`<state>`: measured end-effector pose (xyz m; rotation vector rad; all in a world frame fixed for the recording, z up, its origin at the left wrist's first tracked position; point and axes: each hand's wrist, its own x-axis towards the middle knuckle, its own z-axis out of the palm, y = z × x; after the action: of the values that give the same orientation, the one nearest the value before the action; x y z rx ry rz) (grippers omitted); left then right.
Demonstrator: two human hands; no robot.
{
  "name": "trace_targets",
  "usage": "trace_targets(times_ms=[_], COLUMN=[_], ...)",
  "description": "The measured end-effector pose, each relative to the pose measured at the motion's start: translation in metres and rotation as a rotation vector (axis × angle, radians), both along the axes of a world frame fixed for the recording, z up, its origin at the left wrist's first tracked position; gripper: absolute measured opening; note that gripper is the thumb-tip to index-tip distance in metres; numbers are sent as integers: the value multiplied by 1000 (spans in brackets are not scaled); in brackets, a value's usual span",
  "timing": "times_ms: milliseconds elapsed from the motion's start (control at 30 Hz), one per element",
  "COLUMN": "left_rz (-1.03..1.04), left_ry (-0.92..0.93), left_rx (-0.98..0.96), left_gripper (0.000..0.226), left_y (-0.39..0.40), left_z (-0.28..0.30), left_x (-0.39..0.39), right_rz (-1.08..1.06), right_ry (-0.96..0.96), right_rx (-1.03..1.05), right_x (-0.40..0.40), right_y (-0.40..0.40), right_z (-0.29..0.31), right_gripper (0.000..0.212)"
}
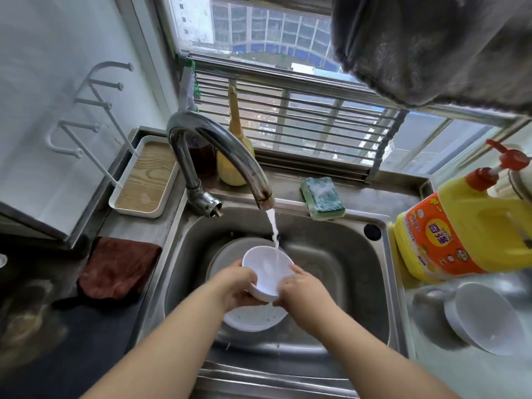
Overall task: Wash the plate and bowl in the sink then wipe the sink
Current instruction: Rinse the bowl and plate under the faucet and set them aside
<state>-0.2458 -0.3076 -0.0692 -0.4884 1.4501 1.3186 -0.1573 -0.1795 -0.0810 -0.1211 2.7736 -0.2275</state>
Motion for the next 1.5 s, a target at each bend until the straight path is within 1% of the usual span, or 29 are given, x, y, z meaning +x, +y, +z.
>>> trace_targets(times_ms=[33, 67, 100, 133, 200, 267, 333, 367, 400, 467, 500, 567, 633, 667, 733, 767, 833, 900, 933, 967, 1033, 1067, 1133, 1167, 1233, 1300, 1367, 1433, 1500], left_rz=[81, 134, 114, 66, -34, 22, 161, 169, 151, 49, 29, 94, 165, 135, 3, -39, -5, 111, 106, 89, 17, 33, 137, 199, 190, 86, 15, 122, 171], left_ry=[32, 89, 129, 120, 32, 3, 72, 108, 115, 73, 47, 55, 134, 152, 114, 64, 29, 117, 160, 149, 48, -13, -38, -10, 23, -5, -33, -41, 26], left_rx=[-37, -73, -96, -71, -1, -33, -84, -84, -58, 23, 35, 12, -41, -53, -14, -9, -41, -59, -58, -34, 59, 58, 12, -5, -15, 19, 9, 8, -26], left_gripper=[51, 53, 54, 53, 52, 48, 54, 57, 57, 56, 56, 54, 54, 54, 52, 49, 47, 56, 56, 52, 46, 45, 45, 47, 47, 47, 44, 45, 50], left_y=[6, 12, 14, 12, -1, -2, 10, 14, 14, 2, -4, 0, 10, 12, 2, -4, -2, 10, 13, 10, -2, -6, 2, 10, 14, 1, -9, 3, 15], left_z=[-1, 0, -2, -2, -8, -9, -7, -6, -6, -9, -12, -9, -7, -5, -8, -11, -6, -3, 0, 0, -4, -5, -2, -2, 3, 2, 5, 10, 9], left_x=[5, 9, 9, 7, -4, -4, 6, 10, 10, 2, -2, 4, 13, 13, 4, -1, 2, 13, 15, 12, 0, -3, 4, 10, 13, 1, -6, 5, 13], right_rz=[-16, -75, -90, -85, -36, -74, -172, -178, -145, -73, -63, -50, -155, -180, -67, -7, 5, -67, -104, -125, -33, 2, -97, -167, -212, -97, -29, -131, -239], right_ry=[58, 41, -15, 64, 109, 78, 26, 49, 112, 220, 242, 175, 62, 71, 133, 199, 41, 67, 22, -3, 116, 154, 112, 70, 2, 112, 115, 91, 33], right_rx=[-11, -53, -65, -107, 7, 14, -117, -174, -184, -40, 15, 9, -153, -170, -73, 21, -7, -85, -111, -132, -71, -58, -151, -191, -234, -88, -26, -112, -206], right_x=[2, 1, -1, 0, 4, 2, 1, 1, 3, 8, 7, 5, 1, 3, 8, 9, 5, 7, 6, 6, 9, 7, -1, -3, -2, 9, 11, 3, -2], right_y=[-4, -8, -8, -2, 11, 3, -13, -16, -9, 7, 9, -3, -15, -11, 7, 11, 4, -4, -5, 1, 21, 21, 5, -5, -9, 14, 18, 0, -12], right_z=[-5, -7, -2, 1, -3, 1, 3, 2, 0, 0, -1, 2, -2, -4, -3, 3, 11, -3, -3, 2, 2, 7, 14, 10, 6, -1, 5, 8, 8], right_gripper=[20, 20, 18, 20, 31, 25, 9, 8, 16, 37, 38, 27, 16, 19, 35, 34, 29, 32, 32, 31, 28, 25, 11, 11, 22, 34, 31, 27, 39])
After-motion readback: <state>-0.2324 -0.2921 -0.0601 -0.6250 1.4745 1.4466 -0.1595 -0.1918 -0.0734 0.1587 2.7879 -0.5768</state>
